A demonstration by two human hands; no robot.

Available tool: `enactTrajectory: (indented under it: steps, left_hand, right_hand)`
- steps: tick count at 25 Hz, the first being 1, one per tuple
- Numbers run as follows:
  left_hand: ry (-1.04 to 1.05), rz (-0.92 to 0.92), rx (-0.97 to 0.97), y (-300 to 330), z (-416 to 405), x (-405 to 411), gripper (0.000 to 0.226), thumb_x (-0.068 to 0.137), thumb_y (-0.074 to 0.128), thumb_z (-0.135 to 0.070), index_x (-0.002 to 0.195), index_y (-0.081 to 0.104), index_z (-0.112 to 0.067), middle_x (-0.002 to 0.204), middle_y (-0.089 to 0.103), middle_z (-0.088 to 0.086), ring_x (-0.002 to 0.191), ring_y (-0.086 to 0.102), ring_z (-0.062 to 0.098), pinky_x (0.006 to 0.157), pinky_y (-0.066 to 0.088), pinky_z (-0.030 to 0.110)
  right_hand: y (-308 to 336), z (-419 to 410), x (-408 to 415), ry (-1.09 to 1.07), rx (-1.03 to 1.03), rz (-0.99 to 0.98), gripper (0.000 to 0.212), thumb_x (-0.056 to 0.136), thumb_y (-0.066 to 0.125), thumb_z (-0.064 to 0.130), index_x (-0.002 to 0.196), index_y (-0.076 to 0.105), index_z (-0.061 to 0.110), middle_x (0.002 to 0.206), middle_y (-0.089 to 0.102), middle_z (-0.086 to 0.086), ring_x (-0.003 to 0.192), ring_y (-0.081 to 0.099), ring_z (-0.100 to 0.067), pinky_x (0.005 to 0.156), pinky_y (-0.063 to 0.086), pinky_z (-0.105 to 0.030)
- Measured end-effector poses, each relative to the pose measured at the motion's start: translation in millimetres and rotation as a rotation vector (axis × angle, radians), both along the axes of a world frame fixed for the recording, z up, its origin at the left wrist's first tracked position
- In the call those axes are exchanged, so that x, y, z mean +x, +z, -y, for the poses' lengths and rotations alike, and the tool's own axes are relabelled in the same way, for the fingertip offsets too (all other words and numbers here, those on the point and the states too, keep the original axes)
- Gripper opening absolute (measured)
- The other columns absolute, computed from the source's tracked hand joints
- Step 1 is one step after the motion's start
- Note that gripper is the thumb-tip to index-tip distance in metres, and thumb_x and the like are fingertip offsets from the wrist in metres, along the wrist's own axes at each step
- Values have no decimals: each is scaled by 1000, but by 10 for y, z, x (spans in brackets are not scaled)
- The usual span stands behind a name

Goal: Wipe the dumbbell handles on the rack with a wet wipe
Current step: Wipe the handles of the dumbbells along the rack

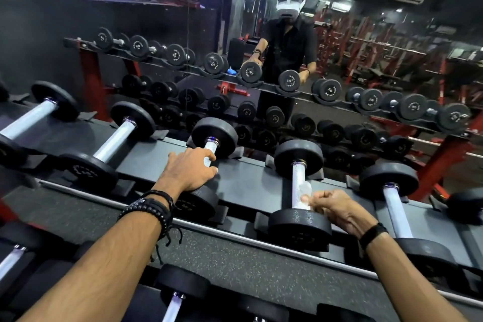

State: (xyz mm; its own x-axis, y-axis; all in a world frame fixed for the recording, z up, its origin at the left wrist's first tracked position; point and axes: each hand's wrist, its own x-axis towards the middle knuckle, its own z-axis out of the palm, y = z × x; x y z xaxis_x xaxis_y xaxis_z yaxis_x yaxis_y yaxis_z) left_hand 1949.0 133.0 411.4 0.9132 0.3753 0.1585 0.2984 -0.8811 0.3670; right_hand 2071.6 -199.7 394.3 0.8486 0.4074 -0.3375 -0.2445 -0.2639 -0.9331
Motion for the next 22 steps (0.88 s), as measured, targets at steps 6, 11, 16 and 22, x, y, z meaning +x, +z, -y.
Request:
enactTrajectory:
  steps: [6,11,16,22]
  left_hand:
    - [10,-6,10,33,14,-31,34,88,56,-47,121,58,-40,112,67,-3,102,59,20,89,31,42]
    - [5,7,22,17,9,-18,34,88,57,-49,121,59,-40,114,67,-2,105,60,22,93,34,42]
    - [1,-1,32,21,19,-14,36,88,56,-50,123,58,-39,116,67,-2,105,60,22,92,34,42]
    - [3,5,1,58,38,-55,35,89,56,-48,122,59,-38,116,66,-2,105,59,21,93,33,41]
  right_hand:
    - [193,-427,187,-360,153,313,23,77,74,-5,71,56,8,60,57,-6,42,52,-7,40,46,-19]
    - [74,-275,-18,-283,7,418,17,78,74,-5,69,62,4,61,60,-8,51,53,-16,51,54,-30]
    - [147,-140,-124,-148,-213,319,24,75,70,-13,61,58,3,58,57,-11,37,46,-6,38,41,-17]
    - [254,-575,81,-333,-302,841,14,75,66,-5,73,71,8,67,68,-8,59,57,-13,56,41,-9]
